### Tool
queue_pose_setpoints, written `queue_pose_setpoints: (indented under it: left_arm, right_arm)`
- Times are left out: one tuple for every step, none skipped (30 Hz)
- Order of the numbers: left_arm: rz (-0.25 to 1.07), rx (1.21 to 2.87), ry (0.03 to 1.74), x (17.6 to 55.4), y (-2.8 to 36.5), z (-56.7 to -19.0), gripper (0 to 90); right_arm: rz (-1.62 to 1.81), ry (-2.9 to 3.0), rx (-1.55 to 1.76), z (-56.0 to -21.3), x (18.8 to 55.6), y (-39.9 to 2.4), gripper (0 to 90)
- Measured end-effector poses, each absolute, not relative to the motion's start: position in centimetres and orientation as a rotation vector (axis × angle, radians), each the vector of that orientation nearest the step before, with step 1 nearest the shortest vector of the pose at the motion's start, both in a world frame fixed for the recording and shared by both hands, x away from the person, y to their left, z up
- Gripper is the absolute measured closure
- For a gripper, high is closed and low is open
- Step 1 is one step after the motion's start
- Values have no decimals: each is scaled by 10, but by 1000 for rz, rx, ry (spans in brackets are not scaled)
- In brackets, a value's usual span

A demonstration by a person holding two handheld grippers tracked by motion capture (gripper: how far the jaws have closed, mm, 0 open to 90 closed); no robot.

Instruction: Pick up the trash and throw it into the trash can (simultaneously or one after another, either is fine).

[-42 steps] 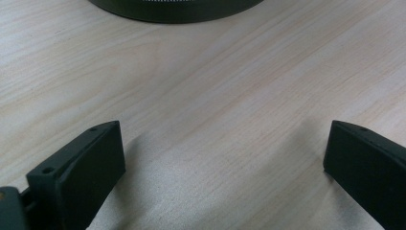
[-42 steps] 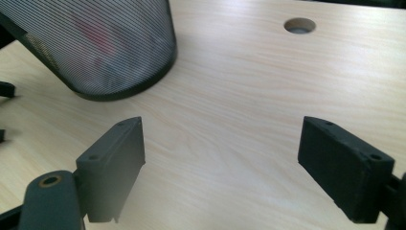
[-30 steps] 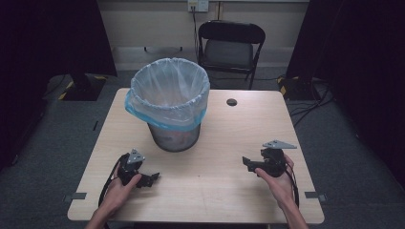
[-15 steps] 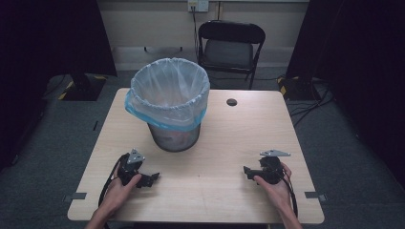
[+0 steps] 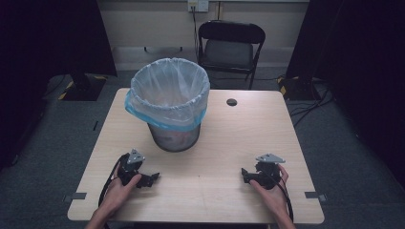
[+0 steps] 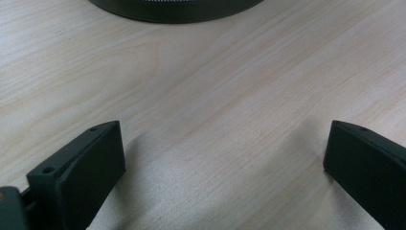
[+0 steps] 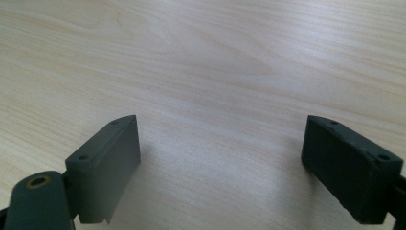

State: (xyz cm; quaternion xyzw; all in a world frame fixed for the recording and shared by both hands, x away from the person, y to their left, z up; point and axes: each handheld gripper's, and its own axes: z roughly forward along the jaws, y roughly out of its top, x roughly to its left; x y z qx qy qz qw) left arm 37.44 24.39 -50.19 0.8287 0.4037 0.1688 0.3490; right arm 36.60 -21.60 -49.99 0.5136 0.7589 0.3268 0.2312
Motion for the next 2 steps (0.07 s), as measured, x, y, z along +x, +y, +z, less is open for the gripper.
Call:
queue_pose_setpoints:
  left_arm:
    - [438, 2148, 1046, 375, 244, -502, 0]
    - [438, 2148, 1046, 375, 244, -502, 0]
  right_arm:
    - [896, 2084, 1416, -500, 366, -216, 126]
    - [896, 2084, 1416, -500, 366, -216, 126]
